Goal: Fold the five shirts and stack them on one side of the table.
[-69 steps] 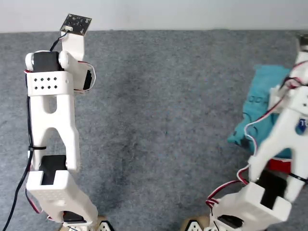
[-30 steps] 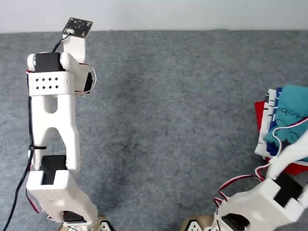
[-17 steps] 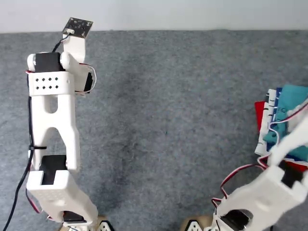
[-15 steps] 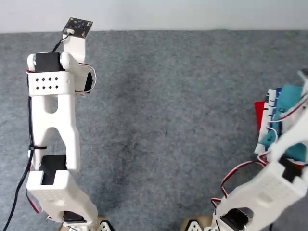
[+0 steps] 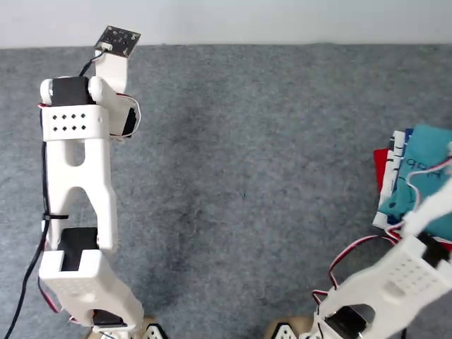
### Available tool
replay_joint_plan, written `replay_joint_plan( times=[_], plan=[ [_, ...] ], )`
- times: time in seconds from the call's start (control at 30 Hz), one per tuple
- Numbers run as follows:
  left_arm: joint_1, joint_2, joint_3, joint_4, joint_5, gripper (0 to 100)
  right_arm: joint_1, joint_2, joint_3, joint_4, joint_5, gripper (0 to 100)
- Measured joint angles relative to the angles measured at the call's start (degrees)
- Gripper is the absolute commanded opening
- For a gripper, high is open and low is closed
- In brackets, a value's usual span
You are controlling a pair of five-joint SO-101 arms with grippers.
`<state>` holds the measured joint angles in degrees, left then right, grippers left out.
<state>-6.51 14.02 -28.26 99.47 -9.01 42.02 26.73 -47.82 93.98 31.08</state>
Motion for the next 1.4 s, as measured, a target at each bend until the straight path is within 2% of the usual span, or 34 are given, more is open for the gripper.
replay_joint_plan(
  times=[0.1, 0.2, 0.4, 0.53, 0.8, 1.07, 1.27, 1.4],
  plan=[
    [0.00, 0.00, 0.00, 0.00, 0.00, 1, 3.16, 0.62, 0.26, -7.56, 0.00, 0.9],
    [0.00, 0.00, 0.00, 0.00, 0.00, 1, 6.07, 4.57, 1.41, -13.98, 3.08, 0.9],
    [0.00, 0.00, 0.00, 0.00, 0.00, 1, 8.35, 13.45, 1.49, -18.02, 7.03, 0.9],
    [0.00, 0.00, 0.00, 0.00, 0.00, 1, 8.35, 13.45, -5.98, -13.45, 7.12, 0.9],
    [1.32, -6.15, 0.00, 0.00, 0.00, 1, 4.22, 11.08, -23.21, 5.45, 7.12, 0.9],
    [5.80, -17.85, 2.20, 0.09, 0.00, 1, 1.05, 8.53, -25.49, 6.51, 3.43, 0.9],
    [11.34, -28.57, 13.89, 0.09, 0.53, 2, -4.04, -5.10, -13.89, 6.51, 2.90, 0.9],
    [11.87, -34.37, 20.13, 0.09, 6.59, 2, -8.09, -16.79, 3.08, 6.59, 1.14, 0.9]
  ],
)
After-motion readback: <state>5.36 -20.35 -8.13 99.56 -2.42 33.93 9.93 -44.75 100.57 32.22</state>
